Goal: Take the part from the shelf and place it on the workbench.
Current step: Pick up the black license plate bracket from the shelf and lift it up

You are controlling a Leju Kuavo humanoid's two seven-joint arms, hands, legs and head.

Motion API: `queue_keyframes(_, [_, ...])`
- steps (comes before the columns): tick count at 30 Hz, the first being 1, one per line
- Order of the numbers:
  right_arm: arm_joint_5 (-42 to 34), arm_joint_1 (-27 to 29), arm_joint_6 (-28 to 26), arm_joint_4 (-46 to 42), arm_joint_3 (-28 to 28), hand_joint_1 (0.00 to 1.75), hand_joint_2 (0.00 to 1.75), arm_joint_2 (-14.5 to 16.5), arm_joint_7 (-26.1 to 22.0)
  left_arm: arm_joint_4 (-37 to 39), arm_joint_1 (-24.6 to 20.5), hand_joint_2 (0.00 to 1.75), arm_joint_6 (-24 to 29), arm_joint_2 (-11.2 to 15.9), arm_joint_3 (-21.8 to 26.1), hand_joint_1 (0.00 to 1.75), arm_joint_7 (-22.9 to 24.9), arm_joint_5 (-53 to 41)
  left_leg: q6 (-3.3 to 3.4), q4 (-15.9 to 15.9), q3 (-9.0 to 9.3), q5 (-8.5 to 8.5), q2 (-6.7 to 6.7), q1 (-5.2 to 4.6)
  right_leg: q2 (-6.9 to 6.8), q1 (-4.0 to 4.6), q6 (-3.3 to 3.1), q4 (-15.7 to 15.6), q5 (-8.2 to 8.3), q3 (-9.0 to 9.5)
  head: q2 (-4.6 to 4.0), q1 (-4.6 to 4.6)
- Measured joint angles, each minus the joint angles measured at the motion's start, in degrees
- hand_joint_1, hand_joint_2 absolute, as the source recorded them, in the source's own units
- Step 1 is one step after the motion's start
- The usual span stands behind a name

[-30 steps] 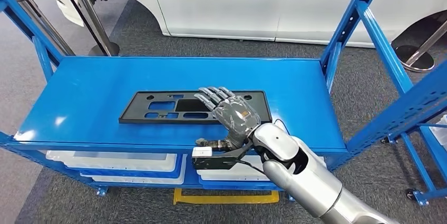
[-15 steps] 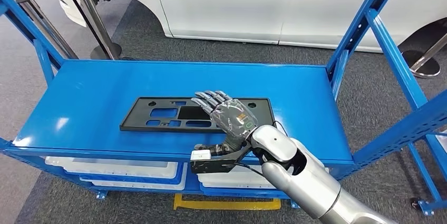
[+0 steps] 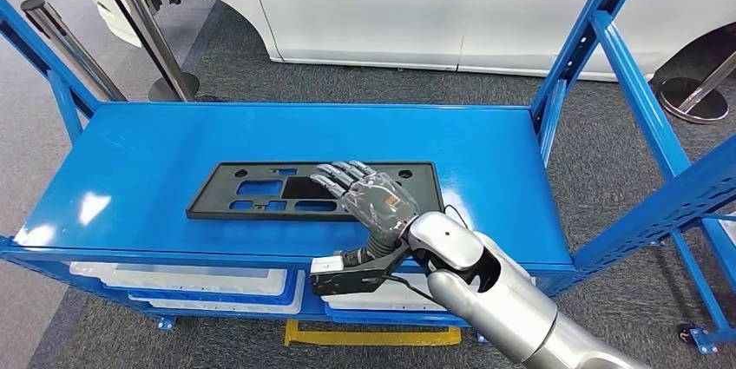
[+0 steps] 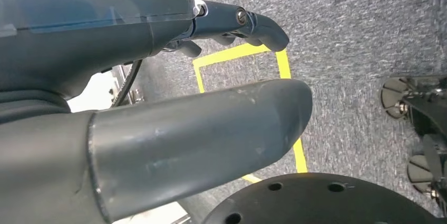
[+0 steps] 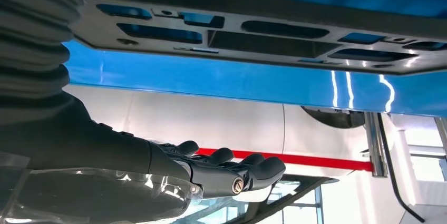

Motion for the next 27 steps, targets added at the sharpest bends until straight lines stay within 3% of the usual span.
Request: queue_keyframes(27, [-1.7,0.0,1.0,1.2,1.9,0.0,1.75,0.0,-0.2,0.0,0.0,0.0,0.4,0.0,-3.1,0.0,-0.3,3.6,-0.13,0.2,0.0,-0.1,-0.01,-0.08,-0.08,-0.09,0.03,-0.1,0.02,0.24,0.0,0.0])
